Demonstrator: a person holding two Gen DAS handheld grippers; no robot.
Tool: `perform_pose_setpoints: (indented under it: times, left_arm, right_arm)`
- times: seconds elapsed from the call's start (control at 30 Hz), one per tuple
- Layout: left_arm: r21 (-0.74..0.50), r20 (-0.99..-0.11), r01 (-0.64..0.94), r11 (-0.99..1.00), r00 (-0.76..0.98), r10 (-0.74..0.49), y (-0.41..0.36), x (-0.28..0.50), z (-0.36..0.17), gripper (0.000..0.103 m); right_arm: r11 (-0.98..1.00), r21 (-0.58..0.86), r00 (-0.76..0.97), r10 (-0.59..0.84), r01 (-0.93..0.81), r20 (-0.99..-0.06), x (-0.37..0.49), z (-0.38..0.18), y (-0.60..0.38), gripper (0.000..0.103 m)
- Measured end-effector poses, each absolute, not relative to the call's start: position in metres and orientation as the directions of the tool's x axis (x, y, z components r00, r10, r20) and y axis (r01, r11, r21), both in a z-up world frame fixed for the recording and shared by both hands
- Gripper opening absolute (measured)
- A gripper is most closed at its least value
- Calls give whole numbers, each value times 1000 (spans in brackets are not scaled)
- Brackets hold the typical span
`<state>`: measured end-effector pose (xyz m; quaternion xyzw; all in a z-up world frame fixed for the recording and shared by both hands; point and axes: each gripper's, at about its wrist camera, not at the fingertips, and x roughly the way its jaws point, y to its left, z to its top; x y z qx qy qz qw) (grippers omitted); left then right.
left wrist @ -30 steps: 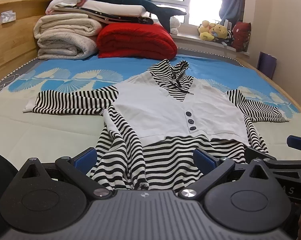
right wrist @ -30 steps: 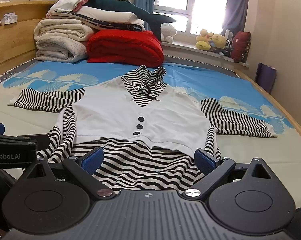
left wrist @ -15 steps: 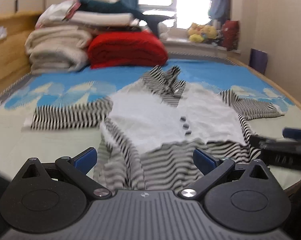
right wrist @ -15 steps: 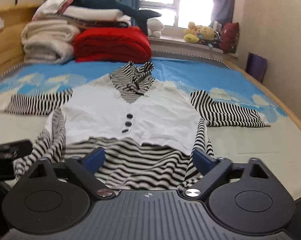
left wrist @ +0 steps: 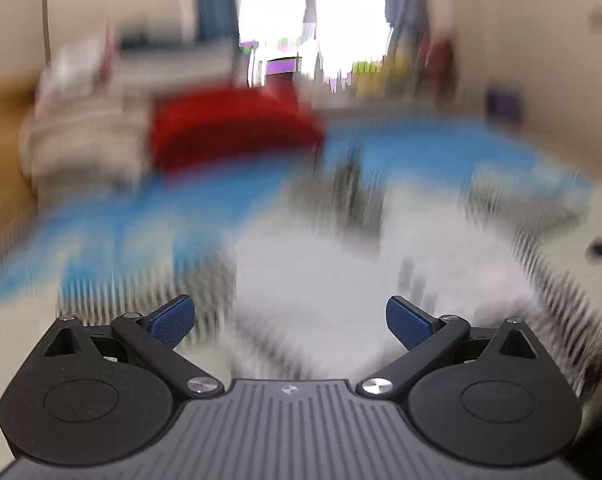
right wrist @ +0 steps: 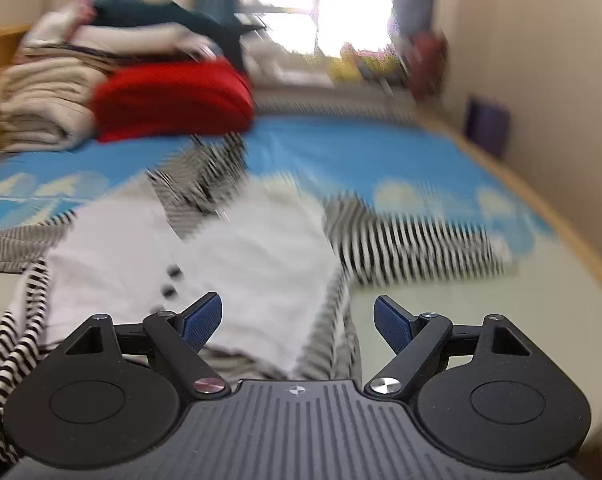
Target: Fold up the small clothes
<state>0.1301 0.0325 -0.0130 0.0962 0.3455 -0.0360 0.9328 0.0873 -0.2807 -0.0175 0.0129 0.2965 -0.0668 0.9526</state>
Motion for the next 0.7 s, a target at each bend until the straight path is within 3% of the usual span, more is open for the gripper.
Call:
perform_pose_setpoints:
  times: [0.03, 0.1, 0.3, 0.4, 0.43, 0.47, 0.5, 0.53, 0.57, 0.6, 0.7]
  left_arm:
    - [106, -731, 106, 989, 683, 5, 38, 143, -25, 93]
    - [-27, -783, 83, 996, 617, -72, 49, 155, -38, 93]
    - [-11, -909, -3, 1000, 417, -9, 74, 177, -79, 93]
    - [-36, -952, -38, 999, 305, -23, 86, 177, -98, 90]
    - [-38, -956, -25, 999, 290, -29, 87, 175, -101, 83]
    - [-38, -957, -10, 999, 289, -33, 87, 171, -102, 66]
    - [-37, -959, 8, 999, 282, -38, 89, 170, -103, 56]
    - [-45, -960, 24, 999, 276, -50, 90, 169, -103, 35]
    - [-54, -958, 35, 998, 280, -61, 90, 166, -104, 17]
    - [-56, -955, 44, 997, 290, -67, 89, 163, -103, 15]
    - [-60, -936, 34, 998, 347, -68, 94, 155, -94, 7]
  right_arm:
    - [989, -18, 789, -127, 146, -601, 90, -26, -282, 84]
    - [988, -27, 741, -130, 150, -658, 97, -40, -286, 84]
    - [978, 28, 545, -91, 207, -834, 117, -85, -300, 84]
    - [974, -13, 452, -117, 227, -884, 120, -106, -304, 83]
    - [975, -27, 434, -124, 222, -892, 120, -110, -305, 80]
    - [976, -32, 426, -124, 217, -896, 117, -113, -306, 75]
    - [976, -30, 427, -122, 216, -896, 116, -115, -308, 57]
    - [977, -12, 429, -104, 212, -897, 113, -116, -310, 37]
    - [978, 28, 434, -66, 206, -898, 109, -115, -312, 28]
    - [978, 60, 441, -34, 197, -897, 106, -114, -314, 15]
    - [980, 97, 455, 8, 173, -890, 101, -107, -314, 7]
